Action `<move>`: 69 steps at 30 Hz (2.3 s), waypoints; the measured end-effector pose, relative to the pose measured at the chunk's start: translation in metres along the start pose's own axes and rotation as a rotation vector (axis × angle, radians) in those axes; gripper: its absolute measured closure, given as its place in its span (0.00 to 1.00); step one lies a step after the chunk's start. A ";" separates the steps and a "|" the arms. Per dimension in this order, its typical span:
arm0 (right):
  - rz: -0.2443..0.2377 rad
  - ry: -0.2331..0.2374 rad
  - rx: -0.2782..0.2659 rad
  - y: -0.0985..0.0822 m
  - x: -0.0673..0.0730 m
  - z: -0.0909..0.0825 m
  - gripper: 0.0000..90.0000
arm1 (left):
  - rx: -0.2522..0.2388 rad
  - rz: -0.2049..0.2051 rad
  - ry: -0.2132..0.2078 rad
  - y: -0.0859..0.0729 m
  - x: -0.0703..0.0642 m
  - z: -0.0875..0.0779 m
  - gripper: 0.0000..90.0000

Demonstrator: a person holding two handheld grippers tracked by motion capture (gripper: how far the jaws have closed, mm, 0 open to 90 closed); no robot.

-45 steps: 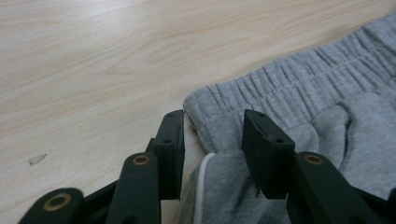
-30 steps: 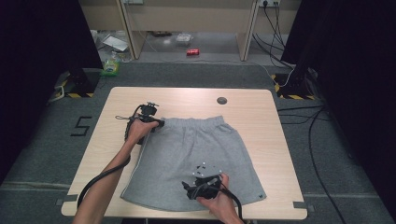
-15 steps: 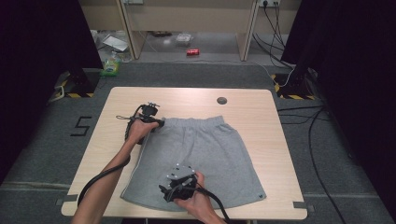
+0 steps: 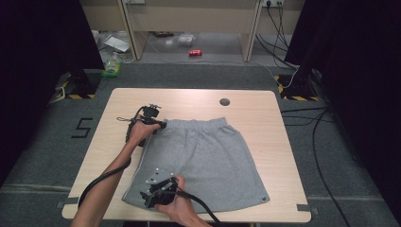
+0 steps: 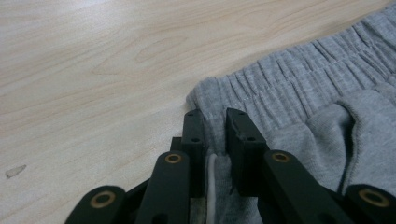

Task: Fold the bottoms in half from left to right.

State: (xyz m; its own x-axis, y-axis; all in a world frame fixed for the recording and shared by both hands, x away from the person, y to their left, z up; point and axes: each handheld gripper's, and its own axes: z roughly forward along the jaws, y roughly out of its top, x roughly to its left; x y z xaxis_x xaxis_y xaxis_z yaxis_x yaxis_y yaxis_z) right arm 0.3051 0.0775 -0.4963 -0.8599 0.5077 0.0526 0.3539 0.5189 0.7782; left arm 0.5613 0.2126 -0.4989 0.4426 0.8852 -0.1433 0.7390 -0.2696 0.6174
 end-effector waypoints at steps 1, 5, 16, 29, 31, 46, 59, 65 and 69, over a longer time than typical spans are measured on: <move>-0.001 0.000 0.003 0.001 0.002 0.003 0.32 | -0.001 -0.001 -0.003 0.000 0.000 0.000 0.86; 0.014 0.022 0.007 0.005 0.012 0.013 0.33 | -0.003 0.003 -0.002 -0.001 0.000 0.000 0.86; -0.012 0.061 0.017 0.011 0.033 0.033 0.41 | -0.004 0.010 -0.007 -0.001 0.001 0.000 0.86; -0.102 0.035 0.061 0.006 0.051 0.050 0.55 | -0.008 0.013 -0.007 -0.001 0.001 0.000 0.86; -0.112 0.043 0.066 0.006 0.053 0.049 0.60 | -0.009 0.012 -0.008 -0.002 0.001 0.000 0.86; -0.064 0.095 0.029 0.006 0.037 0.042 0.96 | -0.002 0.043 0.011 0.001 -0.003 -0.002 0.89; -0.011 0.135 -0.088 0.018 0.022 -0.002 0.97 | -0.046 0.011 -0.084 0.033 -0.020 -0.037 0.91; 0.002 0.133 -0.144 0.023 0.017 -0.030 0.97 | -0.047 0.015 -0.090 0.050 -0.036 -0.047 0.91; 0.022 0.124 -0.177 0.021 0.009 -0.050 0.97 | -0.051 0.004 -0.114 0.062 -0.048 -0.051 0.91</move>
State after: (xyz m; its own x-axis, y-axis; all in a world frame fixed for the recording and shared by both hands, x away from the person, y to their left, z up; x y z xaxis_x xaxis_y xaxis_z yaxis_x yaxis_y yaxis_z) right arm 0.2861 0.0587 -0.4478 -0.8954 0.4230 0.1387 0.3121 0.3743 0.8732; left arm 0.5593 0.1725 -0.4143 0.5025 0.8346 -0.2256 0.7116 -0.2510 0.6563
